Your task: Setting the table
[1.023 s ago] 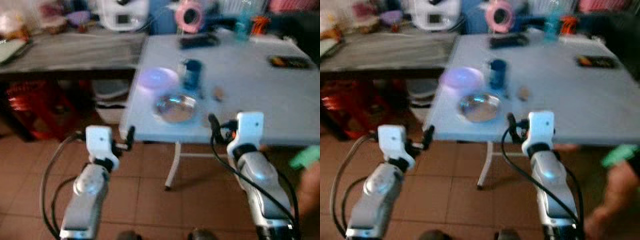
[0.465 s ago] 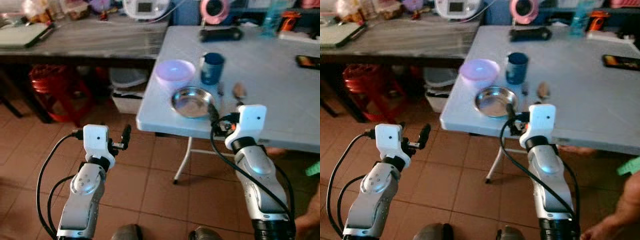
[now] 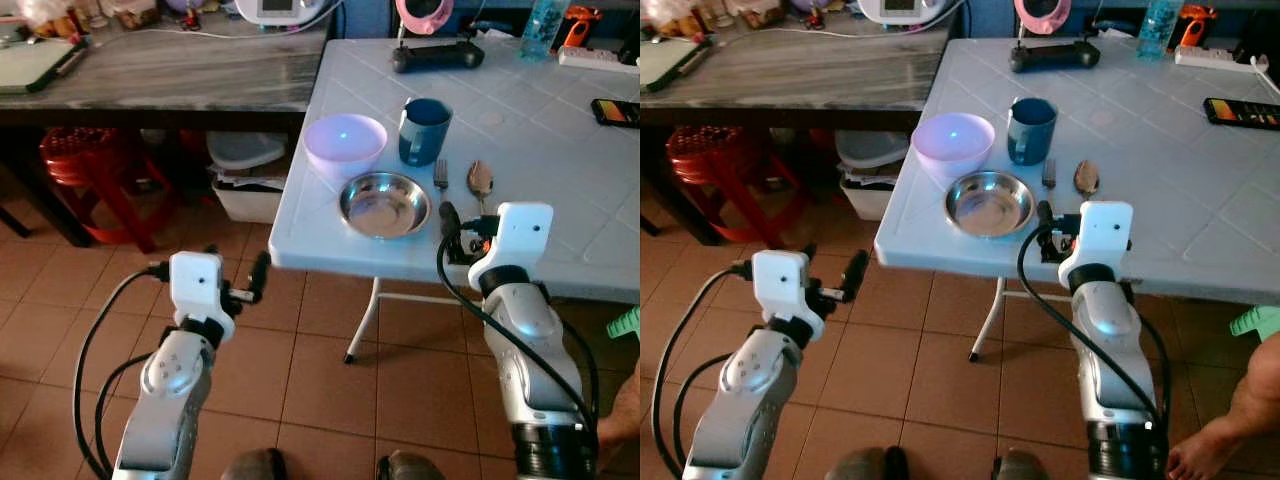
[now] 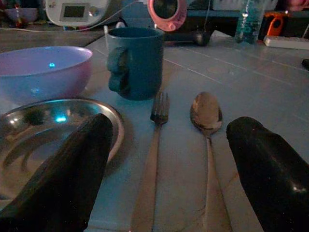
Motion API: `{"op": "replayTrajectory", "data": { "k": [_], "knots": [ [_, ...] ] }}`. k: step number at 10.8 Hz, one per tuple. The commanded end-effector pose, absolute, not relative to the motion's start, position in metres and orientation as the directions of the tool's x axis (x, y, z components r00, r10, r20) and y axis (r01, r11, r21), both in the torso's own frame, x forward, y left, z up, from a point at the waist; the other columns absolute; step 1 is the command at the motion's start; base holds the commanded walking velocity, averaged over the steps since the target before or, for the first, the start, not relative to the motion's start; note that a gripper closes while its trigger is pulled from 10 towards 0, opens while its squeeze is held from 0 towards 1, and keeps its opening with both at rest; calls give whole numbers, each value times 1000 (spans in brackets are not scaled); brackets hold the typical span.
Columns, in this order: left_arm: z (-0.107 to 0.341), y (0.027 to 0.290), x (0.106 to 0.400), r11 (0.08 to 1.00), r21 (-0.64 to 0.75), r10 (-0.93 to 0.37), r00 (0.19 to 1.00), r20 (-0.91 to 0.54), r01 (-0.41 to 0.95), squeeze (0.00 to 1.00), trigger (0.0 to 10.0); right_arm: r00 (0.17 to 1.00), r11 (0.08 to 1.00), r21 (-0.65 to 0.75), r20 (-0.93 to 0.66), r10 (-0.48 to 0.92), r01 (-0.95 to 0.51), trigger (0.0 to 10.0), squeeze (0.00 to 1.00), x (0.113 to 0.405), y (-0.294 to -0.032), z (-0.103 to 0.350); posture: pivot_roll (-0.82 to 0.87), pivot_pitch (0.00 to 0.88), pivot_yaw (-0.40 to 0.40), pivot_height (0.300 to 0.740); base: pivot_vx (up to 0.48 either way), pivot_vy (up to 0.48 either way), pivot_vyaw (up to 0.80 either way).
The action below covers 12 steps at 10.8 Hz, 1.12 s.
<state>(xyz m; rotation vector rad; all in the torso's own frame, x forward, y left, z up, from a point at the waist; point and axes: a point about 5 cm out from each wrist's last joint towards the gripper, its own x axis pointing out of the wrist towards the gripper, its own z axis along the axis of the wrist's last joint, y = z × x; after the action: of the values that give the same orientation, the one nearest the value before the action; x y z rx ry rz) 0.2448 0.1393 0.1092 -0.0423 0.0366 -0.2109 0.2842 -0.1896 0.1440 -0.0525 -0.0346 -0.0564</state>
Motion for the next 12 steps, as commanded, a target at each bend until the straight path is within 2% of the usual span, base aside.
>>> {"op": "replayTrajectory", "data": {
  "k": [1,5,9,12],
  "knots": [
    [111,144,244,980,-36,-197,980,-31,196,0,10000,996,997,-37,68,-58,60,10000,0,281,-189,150,-33,117,88,740,349,0,0],
    [113,147,241,980,-50,-193,981,-23,192,0,10000,997,998,-50,58,-43,46,10000,0,257,-179,144,-45,109,78,740,326,0,0],
    [112,149,237,979,-67,-193,981,-18,191,0,10000,999,998,-60,46,-26,29,10000,0,256,-177,144,-47,108,68,740,0,0,0],
    [112,147,235,977,-68,-202,979,-27,200,0,10000,1000,1000,-26,19,2,-1,10000,0,278,-183,146,-38,126,71,740,0,0,0]
  ]
}}
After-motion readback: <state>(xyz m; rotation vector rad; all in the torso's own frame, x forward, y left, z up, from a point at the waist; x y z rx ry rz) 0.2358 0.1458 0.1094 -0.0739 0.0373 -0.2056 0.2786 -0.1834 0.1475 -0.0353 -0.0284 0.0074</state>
